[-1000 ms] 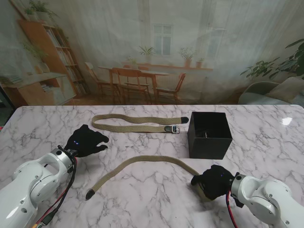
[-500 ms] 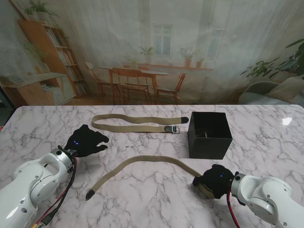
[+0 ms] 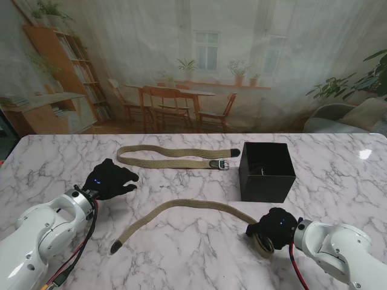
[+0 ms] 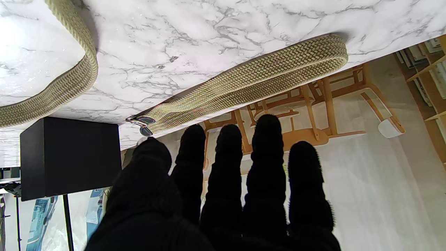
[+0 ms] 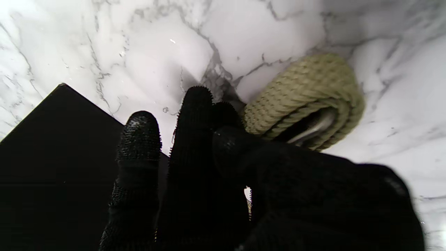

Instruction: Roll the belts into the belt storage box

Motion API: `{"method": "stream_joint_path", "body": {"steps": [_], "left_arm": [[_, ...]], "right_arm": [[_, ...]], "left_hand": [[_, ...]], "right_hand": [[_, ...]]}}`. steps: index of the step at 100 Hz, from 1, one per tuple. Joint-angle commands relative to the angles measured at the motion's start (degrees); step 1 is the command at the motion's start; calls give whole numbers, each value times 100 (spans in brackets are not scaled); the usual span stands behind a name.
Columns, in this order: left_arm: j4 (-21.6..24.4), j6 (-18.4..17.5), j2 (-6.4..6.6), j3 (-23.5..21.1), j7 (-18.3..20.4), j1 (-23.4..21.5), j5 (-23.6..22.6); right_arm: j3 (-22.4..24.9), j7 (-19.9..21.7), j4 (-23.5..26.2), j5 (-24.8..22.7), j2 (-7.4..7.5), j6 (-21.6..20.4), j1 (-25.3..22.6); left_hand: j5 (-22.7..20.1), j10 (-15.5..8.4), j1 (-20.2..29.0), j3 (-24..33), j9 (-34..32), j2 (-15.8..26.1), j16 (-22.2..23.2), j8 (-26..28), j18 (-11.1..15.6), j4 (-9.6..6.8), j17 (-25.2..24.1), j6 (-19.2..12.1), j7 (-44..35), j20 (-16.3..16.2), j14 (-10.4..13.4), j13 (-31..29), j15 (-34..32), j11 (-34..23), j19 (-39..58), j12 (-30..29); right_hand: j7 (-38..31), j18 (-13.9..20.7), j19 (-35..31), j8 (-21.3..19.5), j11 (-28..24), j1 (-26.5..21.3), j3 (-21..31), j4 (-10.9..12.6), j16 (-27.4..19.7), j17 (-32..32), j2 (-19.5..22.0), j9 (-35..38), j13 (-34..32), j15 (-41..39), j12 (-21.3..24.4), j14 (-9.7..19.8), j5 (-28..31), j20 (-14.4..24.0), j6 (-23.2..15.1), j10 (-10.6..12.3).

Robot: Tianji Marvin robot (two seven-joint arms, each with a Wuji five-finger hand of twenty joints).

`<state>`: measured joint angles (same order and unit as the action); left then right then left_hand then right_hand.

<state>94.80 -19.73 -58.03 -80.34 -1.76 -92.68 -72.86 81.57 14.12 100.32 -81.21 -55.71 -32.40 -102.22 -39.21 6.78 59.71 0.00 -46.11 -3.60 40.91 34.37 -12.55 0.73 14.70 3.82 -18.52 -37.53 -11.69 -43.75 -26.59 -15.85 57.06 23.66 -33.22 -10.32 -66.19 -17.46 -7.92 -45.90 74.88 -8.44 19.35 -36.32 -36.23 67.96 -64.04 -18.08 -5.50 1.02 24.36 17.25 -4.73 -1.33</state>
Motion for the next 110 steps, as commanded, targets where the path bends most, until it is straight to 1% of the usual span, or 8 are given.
{"method": "stream_joint_path", "body": {"steps": [1, 14, 23, 32, 43, 64, 86, 110], "left_arm": [[-14, 1, -3, 17, 80, 5, -2], [-11, 5, -3, 13, 77, 0, -2], [-7, 8, -4, 11, 79, -4, -2], [-7, 8, -4, 10, 73, -5, -2], [-5, 8, -4, 10, 81, -7, -1], [-2, 13, -4, 11, 90, -8, 1], [-4, 14, -4, 10, 84, -11, -5], [-7, 11, -3, 16, 86, -6, -6]], "right_arm": [[-45, -69, -44, -159, 28, 44, -24], [-98, -129, -91, -265, 42, 77, -7], [-120, -250, -133, -275, 40, 127, -14], [-141, -390, -193, -202, 27, 204, -24], [-155, -480, -224, -132, 14, 282, -52], [-216, -496, -329, 170, -18, 392, -38], [-313, -759, -502, 359, -44, 520, 19], [-403, -1295, -700, 212, -33, 590, 77]], "left_hand": [[195, 97, 254, -78, -104, 264, -35, -42, -177, 51, -45, 101, -5, 60, -90, -1, 44, -93, -69, 59], [191, 89, 245, -82, -102, 260, -34, -42, -177, 52, -49, 101, -8, 59, -91, -4, 43, -93, -68, 59], [197, 94, 236, -83, -106, 265, -35, -46, -175, 52, -49, 106, -2, 60, -95, 3, 45, -93, -71, 58], [198, 91, 229, -84, -105, 267, -34, -45, -180, 53, -53, 94, -2, 59, -90, 3, 45, -92, -72, 58], [199, 86, 222, -83, -101, 272, -34, -46, -179, 52, -52, 101, 0, 55, -91, 4, 44, -91, -67, 58], [194, 96, 217, -82, -108, 272, -32, -46, -183, 53, -50, 99, 1, 54, -89, -1, 42, -92, -68, 58], [194, 102, 213, -84, -100, 269, -32, -44, -180, 53, -55, 103, 1, 53, -92, 3, 42, -87, -71, 57], [197, 97, 189, -87, -103, 271, -32, -46, -183, 53, -56, 107, 7, 51, -90, 6, 43, -92, -70, 60]], "right_hand": [[-843, 179, -81, -171, 152, 317, -197, -246, 117, -138, -340, 13, -144, -194, -40, 383, 619, 101, 249, 1113], [-850, 115, -52, -215, 119, 1515, -904, 183, 101, -142, -646, 42, -198, -324, -66, 396, 737, 171, 59, 1032], [-931, -134, -24, -368, -347, 1896, -1574, 19, 301, -45, -848, -373, -212, -553, -329, 80, 1111, 242, -297, 229], [-1117, -506, 4, -796, -878, 2256, -1917, -50, 562, 109, -482, -895, -84, -629, -683, -203, 1567, 352, -782, -181], [-1659, -1178, 120, -722, -1018, 2248, -2430, -629, 678, 465, -245, -2109, 489, -395, -773, -420, 1711, 545, -1247, -437], [-1714, -1648, 474, -307, -939, 2428, -2394, -433, 181, 925, -110, -3296, 1503, 206, -628, -752, 2400, 621, -498, -1312], [-2198, -1594, 452, 53, -911, 1948, -1879, -684, 131, 782, -76, -1125, 694, -94, -541, -446, 2041, 541, -410, -427], [-2515, -1165, 139, -19, -2076, 1654, -1677, -760, 574, 546, -25, 218, 98, -534, -1370, -37, 1434, 751, -1027, 441]]}}
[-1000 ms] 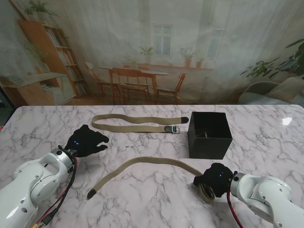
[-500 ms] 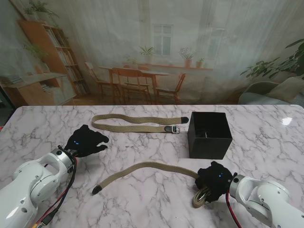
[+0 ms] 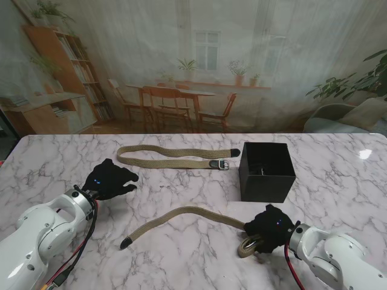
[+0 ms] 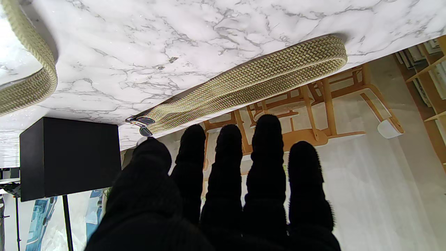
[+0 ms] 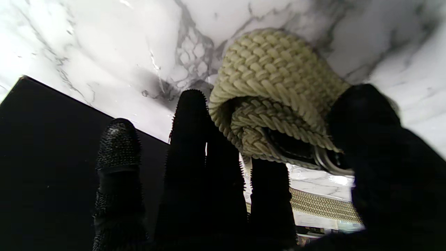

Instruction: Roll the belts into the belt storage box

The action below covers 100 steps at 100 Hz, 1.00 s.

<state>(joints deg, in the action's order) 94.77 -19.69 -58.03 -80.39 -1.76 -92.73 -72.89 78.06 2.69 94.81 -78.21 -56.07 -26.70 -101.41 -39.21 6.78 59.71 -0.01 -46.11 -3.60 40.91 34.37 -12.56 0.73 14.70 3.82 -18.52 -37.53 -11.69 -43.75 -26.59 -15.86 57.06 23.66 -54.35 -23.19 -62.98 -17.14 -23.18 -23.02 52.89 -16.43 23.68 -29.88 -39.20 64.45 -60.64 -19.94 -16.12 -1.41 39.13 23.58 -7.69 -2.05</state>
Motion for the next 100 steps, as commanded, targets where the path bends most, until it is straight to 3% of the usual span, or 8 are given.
{"method": "stream_joint_path", "body": {"steps": [1, 22, 28, 35, 49, 63, 81, 100], "left_arm": [[-4, 6, -3, 21, 86, -1, -3], [-17, 5, -2, 31, 79, 10, -1], [-17, 4, -1, 32, 78, 10, -6], [-20, 3, -2, 31, 72, 11, -3], [-22, 8, -2, 34, 67, 12, -5], [-22, 11, -2, 37, 71, 16, -5], [-19, 15, -3, 33, 67, 11, -5], [-16, 17, -2, 32, 72, 9, -12]], "right_arm": [[-59, -196, -165, -98, 3, 18, 3], [-158, -809, -413, -133, 8, 14, 97], [-190, -960, -490, -129, 11, -9, 133], [-210, -1067, -560, -119, 16, -69, 167], [-308, -1427, -758, -140, 38, -199, 291], [-364, -1538, -811, -181, 48, -189, 335], [-406, -1684, -839, -204, 40, -18, 333], [-458, -2020, -955, -172, 27, 52, 361]], "left_hand": [[195, 95, 195, -83, -102, 267, -31, -45, -183, 52, -56, 107, 7, 50, -91, 5, 42, -91, -69, 60], [203, 99, 190, -83, -101, 267, -29, -46, -169, 52, -48, 106, 12, 52, -92, 4, 38, -93, -71, 61], [200, 99, 185, -86, -106, 266, -27, -44, -176, 53, -43, 107, 10, 51, -90, -5, 34, -95, -68, 62], [204, 101, 196, -76, -104, 267, -28, -46, -174, 49, -51, 108, 13, 51, -91, 2, 36, -96, -70, 62], [200, 95, 191, -81, -104, 266, -26, -46, -176, 52, -45, 116, 13, 50, -91, -4, 31, -99, -65, 63], [216, 103, 192, -82, -106, 265, -26, -50, -169, 53, -41, 109, 21, 51, -89, -4, 31, -100, -65, 63], [231, 97, 212, -75, -106, 269, -26, -54, -170, 51, -41, 113, 30, 52, -96, -7, 28, -102, -65, 63], [246, 101, 223, -77, -106, 268, -27, -57, -167, 52, -42, 105, 37, 54, -96, -2, 31, -103, -66, 63]], "right_hand": [[-404, 138, -194, -44, -580, -650, 527, 40, 149, -113, 277, 613, -257, -358, -342, 212, -47, 123, -731, 524], [-161, 395, -402, 339, -1205, -914, 713, 107, 244, -408, 400, 1566, -577, -585, -725, 447, -289, 144, -500, 661], [823, 404, -452, 271, -1272, -717, 991, 597, 259, -438, 610, 1650, -639, -656, -738, 452, -519, 90, -274, 669], [1800, 362, -455, 384, -1256, -731, 1074, 745, 262, -438, 642, 1671, -668, -670, -728, 434, -1720, 65, -400, 642], [1755, 247, -428, 458, -1159, -852, 1113, 725, 298, -431, 675, 1756, -794, -737, -691, 412, -2925, 49, -1006, 593], [1285, 637, -445, 494, -1105, -616, 1236, 489, 231, -462, 479, 1776, -824, -650, -470, 686, -3421, 15, 1248, 881], [1053, 1102, -534, 527, -1209, -332, 1259, 647, 29, -489, 445, 1891, -826, -503, -294, 845, -3346, -9, 2063, 912], [1796, 793, -620, 975, -1309, -378, 1006, 871, -10, -544, 899, 1782, -998, -757, -399, 516, -3431, -43, 595, 726]]}}
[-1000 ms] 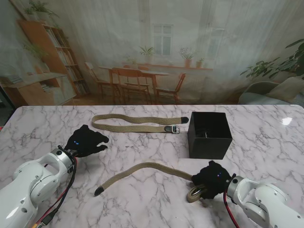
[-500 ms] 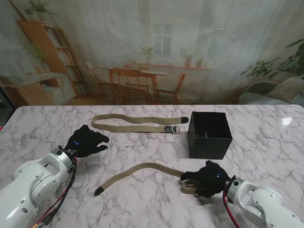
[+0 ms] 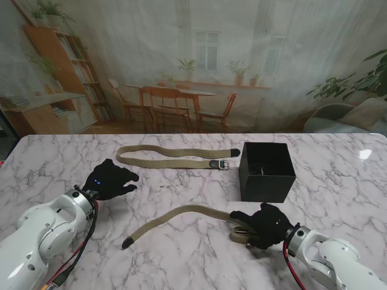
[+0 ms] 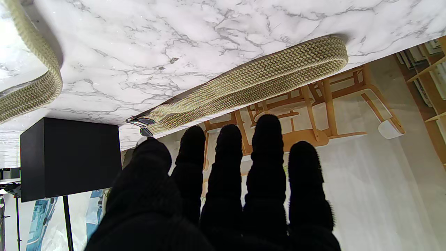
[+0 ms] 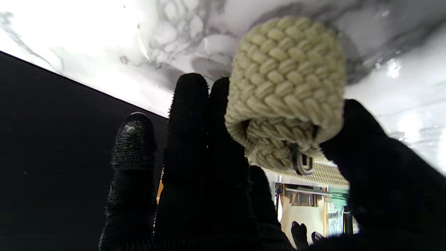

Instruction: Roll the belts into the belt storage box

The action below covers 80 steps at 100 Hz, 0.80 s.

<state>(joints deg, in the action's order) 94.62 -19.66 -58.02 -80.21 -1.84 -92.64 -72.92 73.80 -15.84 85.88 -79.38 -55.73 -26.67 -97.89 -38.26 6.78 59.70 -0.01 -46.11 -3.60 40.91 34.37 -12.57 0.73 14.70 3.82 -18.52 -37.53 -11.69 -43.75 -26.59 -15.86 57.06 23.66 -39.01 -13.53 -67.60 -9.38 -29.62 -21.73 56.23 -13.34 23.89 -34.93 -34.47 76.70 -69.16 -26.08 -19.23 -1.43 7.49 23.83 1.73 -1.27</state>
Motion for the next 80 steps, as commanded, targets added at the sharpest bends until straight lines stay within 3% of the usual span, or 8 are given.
{"method": "stream_joint_path", "body": {"steps": [1, 6, 17, 28, 46, 55, 66, 80], "left_arm": [[0, 14, -3, 14, 81, 0, -10], [2, 16, -3, 14, 84, -2, -13], [1, 16, -3, 12, 79, -3, -17], [0, 15, -2, 14, 81, -3, -18], [-3, 14, -1, 16, 83, -1, -19], [-5, 14, -1, 20, 89, 2, -16], [-4, 14, -1, 22, 97, 3, -13], [-1, 19, -2, 17, 94, -3, -13]], "right_arm": [[-32, -175, -64, -52, -9, 57, 6], [-45, -238, -90, -22, -19, 89, 8], [-88, -303, -138, 91, -54, 242, 9], [-143, -308, -160, 123, -71, 464, 5], [-181, 22, -104, 245, -107, 766, -38], [-257, -33, -152, 234, -110, 920, -4], [-331, -96, -180, 275, -132, 1142, 13], [-299, 100, -103, 311, -144, 1227, -31]], "left_hand": [[151, 101, 222, -78, -106, 270, -27, -57, -166, 52, -43, 111, 38, 55, -92, -7, 29, -103, -67, 63], [160, 95, 222, -76, -100, 278, -28, -60, -166, 51, -41, 111, 43, 55, -90, 0, 32, -101, -66, 62], [170, 101, 227, -78, -105, 274, -28, -60, -176, 51, -43, 116, 48, 54, -91, -2, 32, -102, -66, 62], [169, 98, 225, -79, -105, 272, -29, -59, -172, 50, -41, 114, 48, 55, -97, -3, 32, -102, -66, 61], [173, 97, 218, -82, -103, 275, -29, -60, -172, 53, -41, 114, 54, 55, -86, -1, 32, -102, -63, 61], [177, 96, 226, -77, -103, 273, -29, -60, -172, 51, -40, 116, 56, 55, -98, -4, 31, -103, -62, 61], [178, 93, 222, -80, -103, 275, -30, -60, -169, 52, -40, 120, 58, 57, -98, -2, 33, -104, -65, 61], [174, 95, 240, -73, -106, 275, -30, -55, -164, 50, -39, 117, 54, 58, -88, -6, 31, -105, -66, 61]], "right_hand": [[289, -174, -159, 215, -657, -520, 661, 561, -24, -39, 452, 546, -159, -155, -86, 495, -270, -68, -365, 633], [349, -153, -168, 252, -648, -543, 583, 552, 8, -42, 610, 551, -232, -213, -82, 438, -269, -67, -263, 566], [294, -4, -186, 263, -707, -511, 273, 555, 45, -34, 1098, 626, -292, -271, -54, 392, -251, -80, 895, 512], [-124, 42, -236, 98, -1042, -768, 222, 588, 63, -36, 1307, 722, -362, -357, -112, 349, -259, -113, 1289, 441], [-627, -52, -400, -154, -1850, -961, 442, 670, 80, -57, 1281, 726, -515, -540, -335, 138, -198, -100, 1407, 206], [-677, -202, -517, -212, -2218, -1110, 538, 684, 187, -149, 1245, 710, -630, -880, -440, 9, -43, -76, 1206, 111], [-707, -199, -613, -273, -2418, -1134, 653, 692, 241, -281, 1172, 718, -647, -1303, -473, -66, 244, -99, 1425, 2], [-667, -225, -631, -429, -2501, -828, 377, 706, 71, -228, 1185, 708, -627, -1384, -465, -39, 1720, -171, 1241, 33]]}}
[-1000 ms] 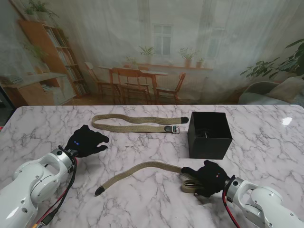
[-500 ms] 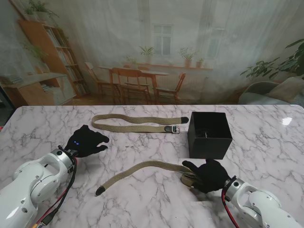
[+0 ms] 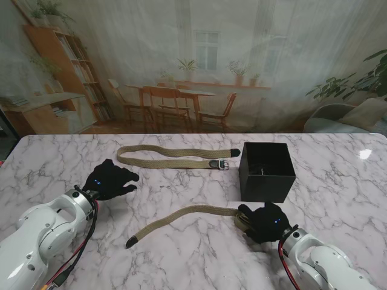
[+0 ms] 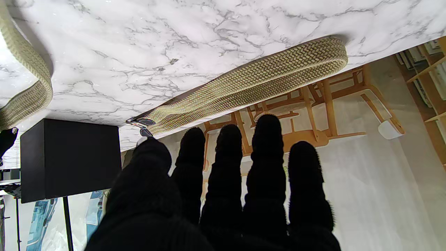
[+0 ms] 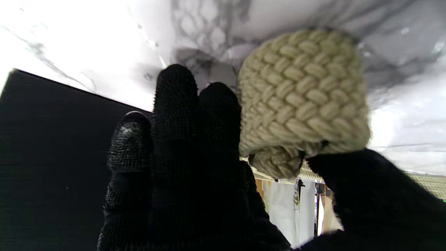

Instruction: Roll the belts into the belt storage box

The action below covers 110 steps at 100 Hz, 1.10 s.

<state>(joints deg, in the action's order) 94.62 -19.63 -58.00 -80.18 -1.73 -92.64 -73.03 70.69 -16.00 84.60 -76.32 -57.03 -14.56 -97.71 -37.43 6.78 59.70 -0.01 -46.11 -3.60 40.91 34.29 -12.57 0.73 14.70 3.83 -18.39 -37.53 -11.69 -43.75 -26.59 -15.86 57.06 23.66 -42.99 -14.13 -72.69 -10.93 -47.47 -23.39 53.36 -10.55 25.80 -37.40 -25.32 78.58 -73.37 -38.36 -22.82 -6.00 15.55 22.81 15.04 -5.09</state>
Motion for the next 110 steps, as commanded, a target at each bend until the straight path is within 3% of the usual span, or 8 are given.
{"method": "stream_joint_path", "body": {"steps": [1, 6, 15, 41, 60, 69, 88, 110], "left_arm": [[-1, 17, -3, 14, 83, -2, -3], [-2, 17, -3, 14, 82, -2, -4], [0, 18, -2, 15, 88, -1, -7], [-2, 21, -3, 14, 80, -2, -8], [-1, 22, -4, 13, 78, -3, -5], [-4, 22, -3, 14, 77, -1, -5], [-13, 14, -3, 14, 63, 1, -7], [-11, 23, -3, 13, 64, -4, -9]], "right_arm": [[16, 131, 32, 2, -12, 14, -51], [26, 176, 50, -23, -7, 14, -60], [14, 177, 44, -45, 0, 7, -50], [-36, 9, -59, 35, -14, -41, 7], [-103, 20, -91, 125, -39, 168, 14], [-101, 113, -78, 164, -43, 161, 6], [-134, -16, -157, 229, -51, 84, 42], [-155, -14, -203, 436, -95, 130, 47]], "left_hand": [[89, 96, 230, -81, -106, 273, -30, -46, -164, 54, -39, 115, 40, 58, -91, -3, 33, -105, -66, 60], [88, 104, 228, -81, -105, 275, -30, -47, -171, 53, -45, 123, 40, 58, -96, -2, 33, -104, -67, 60], [92, 96, 228, -78, -106, 277, -31, -48, -168, 52, -45, 120, 43, 58, -91, -2, 34, -104, -65, 60], [92, 94, 231, -78, -101, 285, -33, -46, -175, 52, -53, 115, 41, 62, -96, 3, 37, -102, -74, 59], [90, 99, 238, -73, -98, 292, -33, -47, -179, 51, -60, 121, 41, 60, -95, 2, 36, -101, -72, 59], [94, 95, 239, -78, -101, 289, -33, -46, -175, 53, -62, 123, 42, 60, -87, 0, 36, -104, -73, 61], [100, 100, 241, -78, -102, 287, -32, -48, -165, 53, -49, 114, 46, 60, -90, -1, 34, -104, -70, 61], [133, 98, 251, -75, -101, 287, -31, -59, -166, 52, -44, 127, 68, 58, -94, -2, 32, -106, -66, 61]], "right_hand": [[-289, -166, -118, -296, -709, -645, 652, 427, -124, 24, 266, 518, -207, -158, -102, 426, 1076, -72, -146, 421], [-363, -166, -107, -389, -610, -514, 578, 417, -159, 44, 247, 506, -200, -102, -64, 472, 1803, -84, -511, 488], [-1600, -179, -49, 150, -286, -843, 386, -294, -194, 119, -108, 517, -198, 130, 48, 514, 2161, -109, -1136, 570], [-2387, -347, -9, -666, -117, -1381, 467, -378, 33, 169, -237, 522, -201, 186, 7, 479, 1671, -35, -2384, 623], [-1228, -342, -73, 224, -24, -1122, 634, -198, -37, 81, -17, 520, -192, 185, 51, 427, 1437, -11, -1698, 546], [-254, -387, -47, -322, 129, -561, 389, 466, -41, 145, 363, 519, -183, 326, 56, 375, 1055, -18, -1434, 491], [-34, -410, -59, -320, -157, -1146, 526, 459, 110, 51, 406, 522, -200, -45, -106, 301, -534, -20, -2552, 430], [-186, -520, -109, -313, 23, -1122, 563, 425, 0, -259, 529, 525, -197, -166, 31, 190, -967, -69, -2033, 366]]}}
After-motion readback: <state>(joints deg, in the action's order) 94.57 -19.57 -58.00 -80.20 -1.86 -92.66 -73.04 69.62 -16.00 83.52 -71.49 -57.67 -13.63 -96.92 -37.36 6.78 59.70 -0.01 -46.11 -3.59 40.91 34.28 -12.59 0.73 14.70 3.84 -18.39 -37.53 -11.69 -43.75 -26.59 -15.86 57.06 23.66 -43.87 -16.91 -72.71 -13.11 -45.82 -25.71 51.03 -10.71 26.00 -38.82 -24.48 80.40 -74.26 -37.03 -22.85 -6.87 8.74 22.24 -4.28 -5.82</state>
